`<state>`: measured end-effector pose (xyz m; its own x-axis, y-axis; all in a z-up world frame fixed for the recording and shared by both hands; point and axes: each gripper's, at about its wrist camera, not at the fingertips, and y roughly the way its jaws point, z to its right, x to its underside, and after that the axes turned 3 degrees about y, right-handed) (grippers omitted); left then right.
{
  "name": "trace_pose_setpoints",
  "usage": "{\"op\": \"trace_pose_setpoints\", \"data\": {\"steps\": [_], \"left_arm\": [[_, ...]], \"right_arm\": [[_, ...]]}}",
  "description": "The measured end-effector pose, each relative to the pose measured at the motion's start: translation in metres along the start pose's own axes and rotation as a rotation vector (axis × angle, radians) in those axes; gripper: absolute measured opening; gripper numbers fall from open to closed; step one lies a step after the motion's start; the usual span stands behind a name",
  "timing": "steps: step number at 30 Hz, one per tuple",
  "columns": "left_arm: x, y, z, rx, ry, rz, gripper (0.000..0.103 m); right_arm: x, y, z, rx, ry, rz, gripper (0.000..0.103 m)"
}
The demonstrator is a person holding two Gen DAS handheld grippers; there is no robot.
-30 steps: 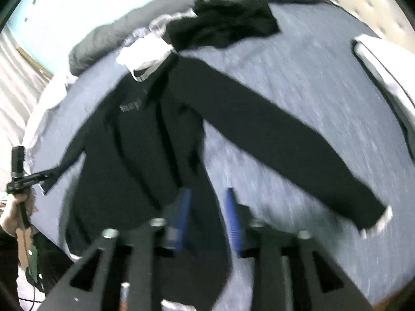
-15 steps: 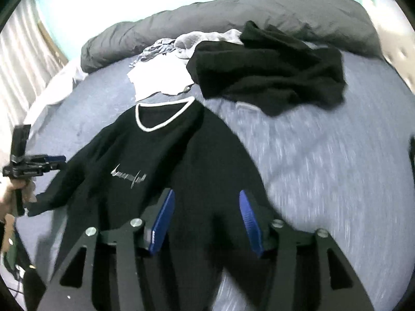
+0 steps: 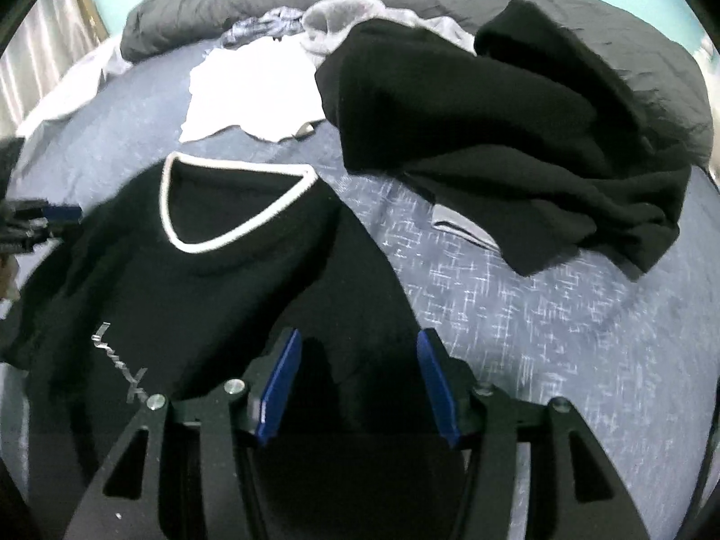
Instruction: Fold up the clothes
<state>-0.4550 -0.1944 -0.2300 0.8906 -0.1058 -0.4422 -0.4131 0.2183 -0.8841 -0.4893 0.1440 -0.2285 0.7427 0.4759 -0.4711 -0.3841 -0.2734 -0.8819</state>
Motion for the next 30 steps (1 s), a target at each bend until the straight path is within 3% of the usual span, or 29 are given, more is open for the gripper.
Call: {"op": "trace_pose_setpoints", "data": {"steps": [3,5,8,9,11,15,21,30], "left_arm": [[-0.005,0.012,0.000,0.009,-0.001,-0.009,0.054],[-0.006,0.018,0.001,-0.001,0.011,-0.014,0.054],[-0.006,0.023,0.004,0.010,0.020,-0.013,0.052],[-0.006,0.025,0.004,0.011,0.023,-0.013,0.050],[-0.005,0.027,0.006,0.023,0.032,-0.016,0.033],[-0.003,0.024,0.014,0.005,0.066,-0.011,0.012],[-0.005,0.011,0.015,-0.060,0.090,0.034,0.009],[-0.031,-0.003,0.004,-0.130,0.084,0.052,0.008]], "right_arm": [[-0.002,0.010,0.002,0.013,-0.025,-0.021,0.049],[-0.003,0.014,0.005,0.002,-0.030,-0.031,0.021],[-0.003,0.017,0.011,-0.019,-0.025,-0.033,0.013],[-0.002,0.017,0.012,-0.024,-0.025,-0.029,0.013],[-0.001,0.014,0.014,-0.030,-0.024,-0.009,0.012],[-0.005,-0.002,0.026,-0.023,0.024,0.068,0.011],[-0.021,-0.029,0.052,0.067,0.091,0.161,0.009],[-0.049,-0.037,0.059,0.124,0.085,0.203,0.009]]}}
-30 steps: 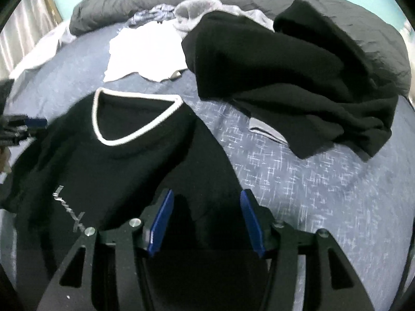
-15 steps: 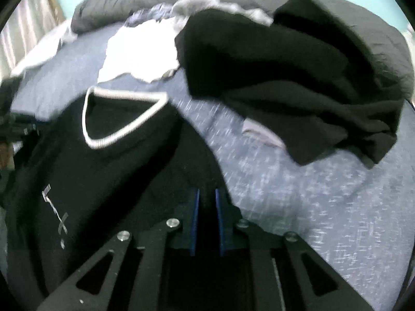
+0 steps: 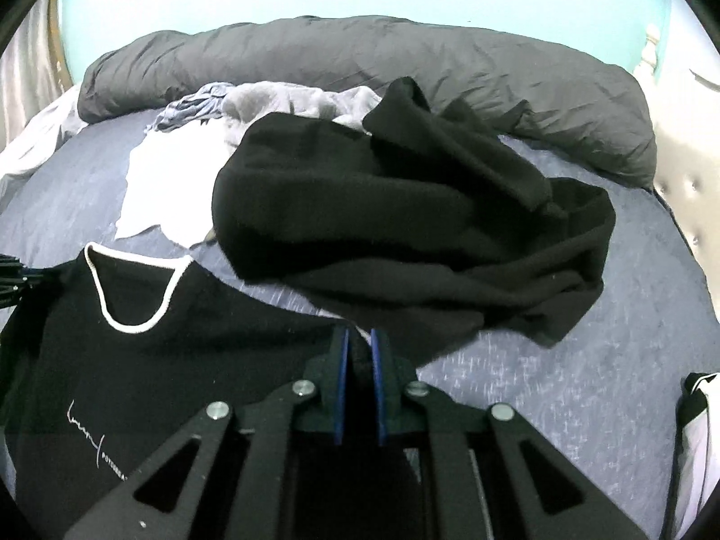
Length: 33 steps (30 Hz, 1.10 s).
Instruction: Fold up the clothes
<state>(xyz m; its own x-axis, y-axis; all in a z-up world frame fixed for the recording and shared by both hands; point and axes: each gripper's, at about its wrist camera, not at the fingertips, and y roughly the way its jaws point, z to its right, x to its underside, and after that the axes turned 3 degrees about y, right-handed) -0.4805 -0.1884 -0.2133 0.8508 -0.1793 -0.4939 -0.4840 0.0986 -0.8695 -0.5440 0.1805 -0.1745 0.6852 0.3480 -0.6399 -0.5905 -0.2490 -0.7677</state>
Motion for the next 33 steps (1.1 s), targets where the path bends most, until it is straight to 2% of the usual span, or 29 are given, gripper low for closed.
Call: {"op": "trace_pose_setpoints", "data": {"steps": [6,8,13,19,21,24,26,30,33], "left_arm": [[-0.029,0.004,-0.005,-0.023,0.000,0.001,0.008],[-0.035,0.014,-0.005,-0.031,-0.001,-0.011,0.008],[-0.028,0.050,-0.002,-0.039,0.010,-0.076,0.009],[-0.022,0.053,-0.008,-0.008,-0.016,-0.048,0.013],[-0.023,0.046,-0.012,0.010,-0.039,-0.033,0.018],[-0.024,0.030,-0.014,0.026,-0.060,0.002,0.018],[-0.025,0.020,-0.016,0.035,-0.076,0.026,0.021],[-0.018,0.000,-0.023,0.047,-0.117,0.037,0.026],[-0.006,-0.014,-0.024,0.044,-0.121,0.026,0.026]], "right_arm": [[-0.015,0.019,0.007,0.028,0.010,-0.003,0.009],[-0.014,0.030,0.008,0.030,0.008,-0.030,0.009],[-0.001,0.066,0.010,0.022,0.007,-0.092,0.009],[0.009,0.090,0.021,-0.040,0.027,-0.155,0.018],[0.007,0.085,0.030,-0.068,0.065,-0.154,0.022],[0.003,0.063,0.051,-0.107,0.123,-0.096,0.035],[0.002,0.047,0.067,-0.130,0.169,-0.058,0.052],[0.006,0.017,0.098,-0.141,0.273,-0.026,0.053],[0.020,-0.005,0.113,-0.141,0.292,-0.028,0.053]]}}
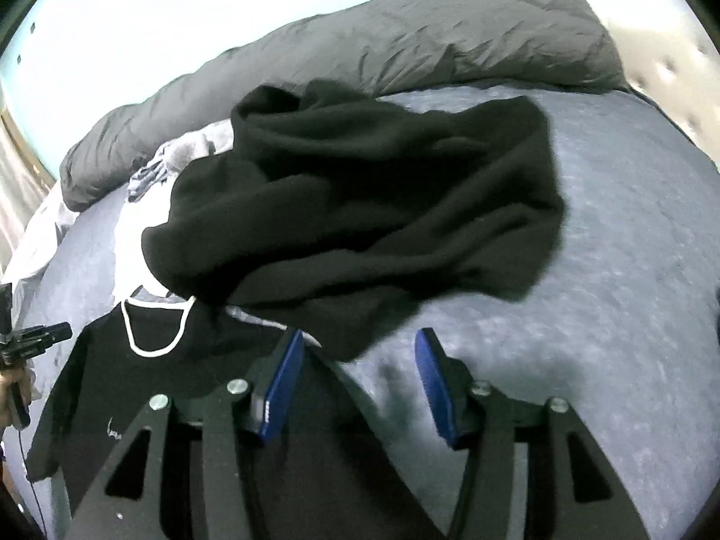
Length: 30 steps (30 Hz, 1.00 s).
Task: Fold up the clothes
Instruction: 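Drop the black garment onto the sheet away from the sweatshirt, open the right tool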
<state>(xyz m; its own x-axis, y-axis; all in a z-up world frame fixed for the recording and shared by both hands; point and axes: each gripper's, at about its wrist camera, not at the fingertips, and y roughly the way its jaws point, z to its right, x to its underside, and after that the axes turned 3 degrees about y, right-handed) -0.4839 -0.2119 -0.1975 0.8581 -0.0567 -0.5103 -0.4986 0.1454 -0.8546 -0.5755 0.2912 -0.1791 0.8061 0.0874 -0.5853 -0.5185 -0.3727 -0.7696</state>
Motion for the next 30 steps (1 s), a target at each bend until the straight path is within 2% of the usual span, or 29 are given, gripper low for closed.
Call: {"op": "trace_pose_setpoints", "data": {"steps": [5,9,12,15,19,24,30], "left_arm": [[0.033,-0.030,0.007,0.027,0.008,-0.011,0.027],[0.063,-0.049,0.019,0.064,0.029,-0.023,0.031],[0.087,-0.064,0.033,0.074,0.059,-0.029,0.032],[0.110,-0.080,0.043,0.104,0.052,-0.030,0.033],[0.133,-0.096,0.057,0.114,0.044,-0.040,0.037],[0.148,-0.112,0.070,0.114,0.026,-0.040,0.037],[0.154,-0.138,0.088,0.108,0.048,-0.021,0.038]], "right_arm": [[0.039,-0.034,0.027,-0.039,0.006,-0.061,0.053],[0.089,-0.078,0.066,-0.064,0.078,-0.089,0.053],[0.129,-0.111,0.090,-0.034,0.084,-0.114,0.053],[0.170,-0.142,0.119,0.036,0.098,-0.151,0.054],[0.212,-0.174,0.156,0.081,0.169,-0.196,0.054],[0.242,-0.199,0.183,0.101,0.246,-0.207,0.054],[0.263,-0.198,0.179,0.127,0.223,-0.273,0.054]]}}
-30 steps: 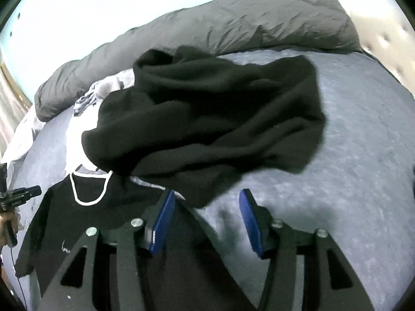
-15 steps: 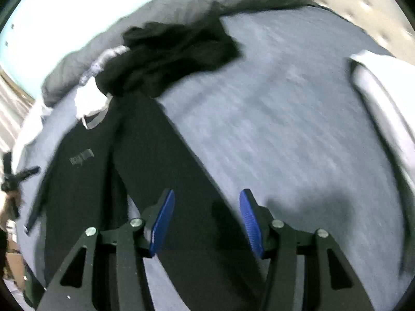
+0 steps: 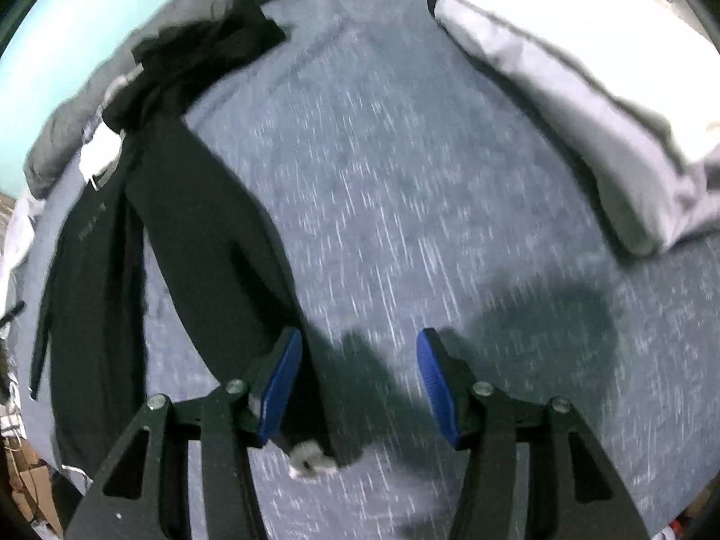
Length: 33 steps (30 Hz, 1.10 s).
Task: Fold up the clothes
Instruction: 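Drop the black garment onto the sheet away from the sweatshirt, open the right tool, then reach the right tool to the sweatshirt sleeve cuff and grasp it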
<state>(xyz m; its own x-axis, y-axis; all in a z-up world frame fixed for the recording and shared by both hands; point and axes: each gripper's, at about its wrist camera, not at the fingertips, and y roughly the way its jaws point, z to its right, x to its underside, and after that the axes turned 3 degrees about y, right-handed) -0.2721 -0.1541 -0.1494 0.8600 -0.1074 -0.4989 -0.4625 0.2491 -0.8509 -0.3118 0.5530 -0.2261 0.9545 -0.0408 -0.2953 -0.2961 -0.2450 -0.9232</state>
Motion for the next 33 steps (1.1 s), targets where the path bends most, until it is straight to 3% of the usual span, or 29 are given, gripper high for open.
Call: {"op": "trace_pose_setpoints", "data": {"steps": [7,9,11,13,18,25,30,33], "left_arm": [[0.005,-0.013,0.013,-0.005,0.018,-0.002,0.038],[0.005,-0.015,0.014,-0.006,0.020,-0.002,0.038],[0.005,-0.016,0.016,-0.008,0.025,-0.002,0.038],[0.004,-0.016,0.016,-0.008,0.023,-0.002,0.038],[0.004,-0.016,0.017,-0.009,0.023,-0.001,0.038],[0.001,-0.012,0.020,-0.012,0.023,-0.010,0.038],[0.000,-0.010,0.027,-0.013,0.035,-0.020,0.038],[0.001,-0.008,0.030,-0.019,0.047,-0.032,0.038]], "right_arm": [[0.025,0.017,-0.024,0.022,-0.121,-0.059,0.043],[0.027,0.019,-0.024,0.015,-0.123,-0.055,0.032],[0.028,0.018,-0.024,-0.008,-0.126,-0.047,0.009],[0.029,0.017,-0.026,-0.012,-0.140,-0.043,0.004],[0.026,-0.004,-0.014,-0.038,-0.100,0.031,0.003],[0.002,-0.048,0.003,0.037,-0.078,0.213,0.003],[-0.023,-0.020,0.030,0.095,-0.034,0.126,0.003],[-0.030,-0.015,0.045,0.184,0.007,0.156,0.004]]}}
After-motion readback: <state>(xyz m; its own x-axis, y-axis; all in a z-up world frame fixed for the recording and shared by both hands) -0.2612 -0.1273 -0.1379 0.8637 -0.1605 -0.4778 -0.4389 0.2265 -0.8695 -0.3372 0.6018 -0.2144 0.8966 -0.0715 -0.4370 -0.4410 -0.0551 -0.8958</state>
